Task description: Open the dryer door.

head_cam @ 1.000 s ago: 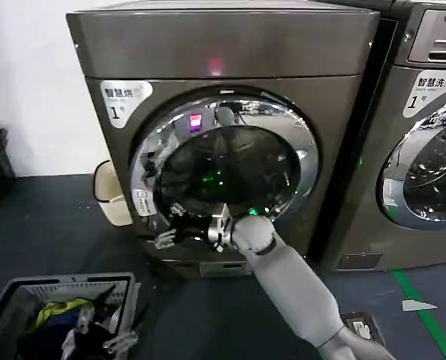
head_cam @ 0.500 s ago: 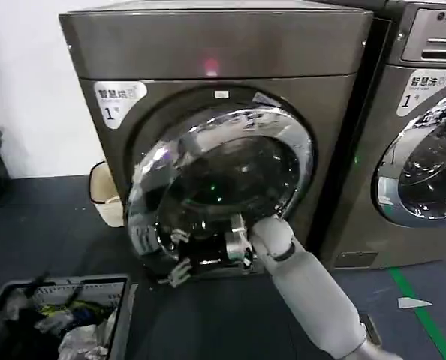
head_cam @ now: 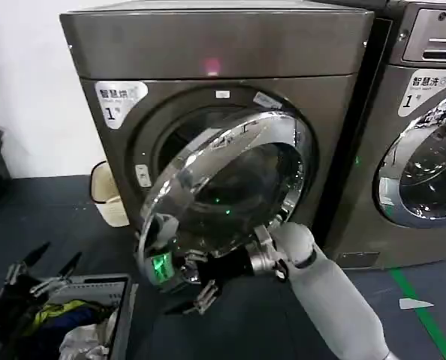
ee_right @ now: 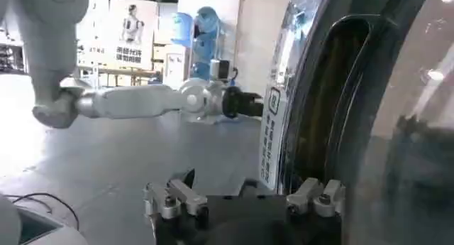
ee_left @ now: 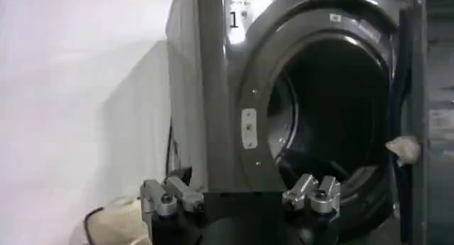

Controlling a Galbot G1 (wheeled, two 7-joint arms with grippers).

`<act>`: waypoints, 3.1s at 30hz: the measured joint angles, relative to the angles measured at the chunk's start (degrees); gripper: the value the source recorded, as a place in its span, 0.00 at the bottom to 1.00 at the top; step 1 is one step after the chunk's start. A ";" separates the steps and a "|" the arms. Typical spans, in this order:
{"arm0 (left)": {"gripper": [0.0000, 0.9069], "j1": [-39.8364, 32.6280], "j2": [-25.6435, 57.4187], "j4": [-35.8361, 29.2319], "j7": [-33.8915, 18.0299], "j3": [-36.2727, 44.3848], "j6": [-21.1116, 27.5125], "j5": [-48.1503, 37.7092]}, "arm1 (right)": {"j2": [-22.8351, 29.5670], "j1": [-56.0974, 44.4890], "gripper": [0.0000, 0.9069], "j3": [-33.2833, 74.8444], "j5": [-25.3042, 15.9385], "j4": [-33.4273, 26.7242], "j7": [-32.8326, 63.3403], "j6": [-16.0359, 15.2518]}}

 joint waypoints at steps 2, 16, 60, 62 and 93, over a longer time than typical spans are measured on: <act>1.00 -1.17 1.72 0.96 -0.10 1.52 0.00 -0.32 | -0.79 -0.92 1.00 0.75 0.17 0.80 -0.06 0.30; 1.00 -10.54 11.61 5.77 1.43 14.22 1.31 -0.94 | -6.84 -11.49 1.00 16.68 4.05 2.31 -0.05 2.70; 1.00 -35.05 14.60 1.70 5.70 62.89 -1.00 -0.12 | -6.37 -48.11 1.00 96.85 1.95 15.52 67.76 -1.93; 1.00 -37.26 13.52 2.60 5.30 65.66 -0.99 -0.21 | -6.62 -49.30 1.00 99.07 1.95 16.11 67.81 -2.28; 1.00 -65.64 -14.24 26.51 1.48 94.81 -2.17 0.14 | -4.33 -59.33 1.00 122.28 1.88 20.27 74.23 -3.71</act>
